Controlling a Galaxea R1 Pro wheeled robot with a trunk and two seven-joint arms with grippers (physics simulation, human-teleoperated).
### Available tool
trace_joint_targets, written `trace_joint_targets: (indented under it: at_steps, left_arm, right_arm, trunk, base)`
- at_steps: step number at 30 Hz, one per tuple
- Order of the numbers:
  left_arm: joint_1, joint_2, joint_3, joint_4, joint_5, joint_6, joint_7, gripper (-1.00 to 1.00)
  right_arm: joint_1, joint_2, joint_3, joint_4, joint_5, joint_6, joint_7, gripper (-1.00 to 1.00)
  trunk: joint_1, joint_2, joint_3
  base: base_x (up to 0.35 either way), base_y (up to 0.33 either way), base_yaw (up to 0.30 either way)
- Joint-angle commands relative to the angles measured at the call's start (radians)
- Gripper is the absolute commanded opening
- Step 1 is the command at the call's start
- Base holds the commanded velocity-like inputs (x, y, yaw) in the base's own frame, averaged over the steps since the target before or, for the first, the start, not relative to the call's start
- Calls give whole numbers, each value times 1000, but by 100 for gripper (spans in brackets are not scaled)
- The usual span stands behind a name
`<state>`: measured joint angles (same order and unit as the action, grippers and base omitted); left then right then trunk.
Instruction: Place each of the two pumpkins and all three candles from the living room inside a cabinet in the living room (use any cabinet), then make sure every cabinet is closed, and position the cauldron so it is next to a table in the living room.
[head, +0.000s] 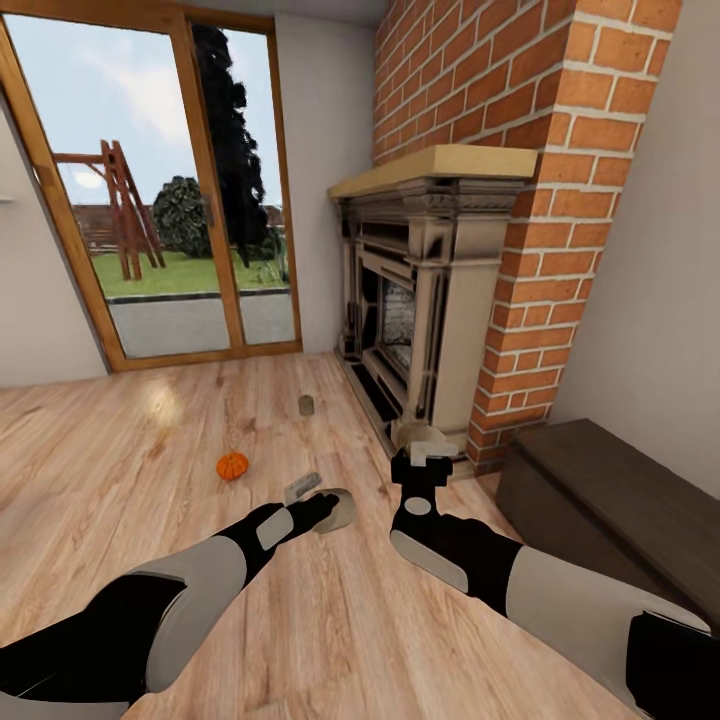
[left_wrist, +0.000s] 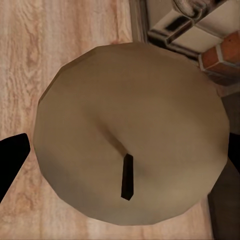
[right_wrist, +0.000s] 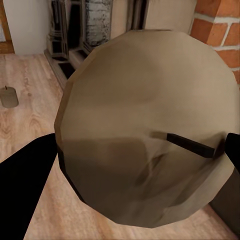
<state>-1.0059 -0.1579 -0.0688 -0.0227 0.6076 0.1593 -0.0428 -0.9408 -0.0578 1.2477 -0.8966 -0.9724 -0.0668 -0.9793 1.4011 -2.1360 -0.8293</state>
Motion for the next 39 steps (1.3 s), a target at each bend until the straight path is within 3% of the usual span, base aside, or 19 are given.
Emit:
trace_joint_targets:
  at_steps: [1, 10, 24, 39]
  left_arm:
    - [0, 0, -8, 0, 8, 4, 0, -100]
    - [9, 18, -8, 0, 10, 2, 3, -100]
    - [12, 22, -8, 0, 11, 2, 3, -100]
    - [12, 18, -8, 0, 9, 2, 2, -100]
  right_arm:
    - [-1, -1, 5, -1, -9, -7, -4, -100]
    - [3, 2, 5, -1, -9, -7, -4, -100]
    - [5, 45, 5, 52, -9, -7, -4, -100]
    - [5, 47, 6, 54, -9, -7, -4, -100]
  trunk:
    - [-4, 7, 2]
    - [-39, 70, 30]
    - [-92, 168, 74]
    - [-150, 273, 121]
  base:
    - [0, 0, 0]
    - [0, 0, 0]
    - [0, 0, 0]
    - [0, 0, 0]
